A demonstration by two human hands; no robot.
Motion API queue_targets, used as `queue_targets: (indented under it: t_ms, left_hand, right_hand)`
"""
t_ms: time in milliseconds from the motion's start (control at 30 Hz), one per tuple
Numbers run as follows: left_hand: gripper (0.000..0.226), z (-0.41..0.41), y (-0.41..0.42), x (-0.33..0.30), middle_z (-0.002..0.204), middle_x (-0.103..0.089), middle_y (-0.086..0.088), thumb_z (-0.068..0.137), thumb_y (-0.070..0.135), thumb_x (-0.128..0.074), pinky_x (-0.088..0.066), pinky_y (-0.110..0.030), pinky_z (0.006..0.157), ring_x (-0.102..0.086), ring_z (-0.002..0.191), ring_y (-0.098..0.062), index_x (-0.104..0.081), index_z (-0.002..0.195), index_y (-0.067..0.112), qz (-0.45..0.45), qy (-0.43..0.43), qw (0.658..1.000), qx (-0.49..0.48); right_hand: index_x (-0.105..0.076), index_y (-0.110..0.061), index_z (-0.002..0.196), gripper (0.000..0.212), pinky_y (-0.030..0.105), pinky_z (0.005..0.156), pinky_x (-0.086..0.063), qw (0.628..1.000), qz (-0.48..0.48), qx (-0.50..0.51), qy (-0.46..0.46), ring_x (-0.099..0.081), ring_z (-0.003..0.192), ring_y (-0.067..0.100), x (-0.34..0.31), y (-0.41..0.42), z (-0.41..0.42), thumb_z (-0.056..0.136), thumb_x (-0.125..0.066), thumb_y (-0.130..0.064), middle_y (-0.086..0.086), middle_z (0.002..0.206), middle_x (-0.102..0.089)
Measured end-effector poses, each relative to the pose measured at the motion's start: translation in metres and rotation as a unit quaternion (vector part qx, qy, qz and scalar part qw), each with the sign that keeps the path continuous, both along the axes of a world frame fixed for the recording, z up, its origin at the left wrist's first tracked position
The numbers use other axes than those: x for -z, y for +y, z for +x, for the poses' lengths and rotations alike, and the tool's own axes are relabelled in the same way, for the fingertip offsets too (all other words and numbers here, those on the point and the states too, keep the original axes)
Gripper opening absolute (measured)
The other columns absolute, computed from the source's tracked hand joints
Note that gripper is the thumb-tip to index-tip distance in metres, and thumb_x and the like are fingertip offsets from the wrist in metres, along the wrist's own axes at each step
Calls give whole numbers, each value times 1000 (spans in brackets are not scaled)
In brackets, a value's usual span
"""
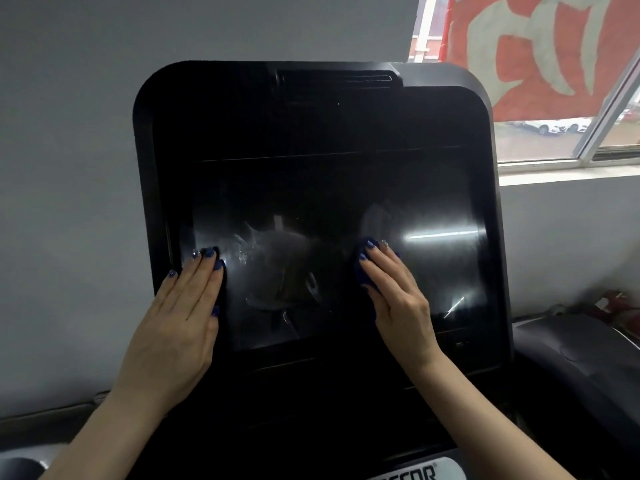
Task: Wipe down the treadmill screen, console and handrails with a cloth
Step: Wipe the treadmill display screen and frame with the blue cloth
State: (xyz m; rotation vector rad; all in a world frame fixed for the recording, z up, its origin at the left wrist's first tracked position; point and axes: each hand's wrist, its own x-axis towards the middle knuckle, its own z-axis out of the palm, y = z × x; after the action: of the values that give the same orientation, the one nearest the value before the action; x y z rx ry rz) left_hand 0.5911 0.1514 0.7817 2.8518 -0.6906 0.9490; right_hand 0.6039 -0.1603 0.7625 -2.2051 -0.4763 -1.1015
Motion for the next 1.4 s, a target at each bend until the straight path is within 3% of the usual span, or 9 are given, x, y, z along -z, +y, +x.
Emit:
queue_targets:
  t_ms: [367,567,800,1000,1233,1400]
  left_hand:
    - [55,-2,6,5,158,-32,-16,95,14,-32,-10,-37,124,-26,147,-26,-34,148,-2,-9,2,1000,7]
    - [55,-1,7,6,158,-30,-15,96,14,-32,-10,-38,124,-26,147,-26,-32,149,0,-18,2,1000,12]
    - [55,1,7,9,159,-29,-15,97,14,-32,-16,-43,123,-26,148,-28,-32,150,-1,-3,-10,1000,7]
    - [55,0,7,9,159,-31,-15,95,13,-34,-16,-42,123,-27,148,-27,-33,149,-1,-15,-10,1000,11]
    - [56,-3,9,7,160,-28,-14,97,16,-31,-15,-41,123,-22,150,-25,-31,151,1,-14,3,1000,11]
    - [54,-11,14,11,160,-29,-14,97,16,-31,-18,-43,122,-23,149,-27,-35,149,-2,-4,-7,1000,-4]
  right_hand:
    - [-62,-2,128,35,49,111,-39,1000,25,11,-4,-39,141,23,-31,32,28,94,-57,-3,9,142,-53]
    - [-61,-1,129,35,52,109,-40,1000,-4,-16,6,-39,141,24,2,30,-3,97,-52,-9,10,143,-52]
    - [-62,-2,128,35,47,112,-38,1000,2,-6,-5,-39,141,23,-35,49,29,97,-51,-12,11,142,-54]
    - [-61,-2,130,34,51,110,-40,999,-27,-32,0,-38,142,24,-9,45,6,96,-55,-7,10,144,-51]
    - [-63,-4,128,36,40,115,-35,1000,-14,-19,-2,-40,140,22,-43,67,34,95,-51,-15,8,141,-54]
    - [-60,-4,130,37,41,115,-35,1000,-21,-20,-13,-39,141,22,-38,67,31,96,-50,-15,9,143,-52]
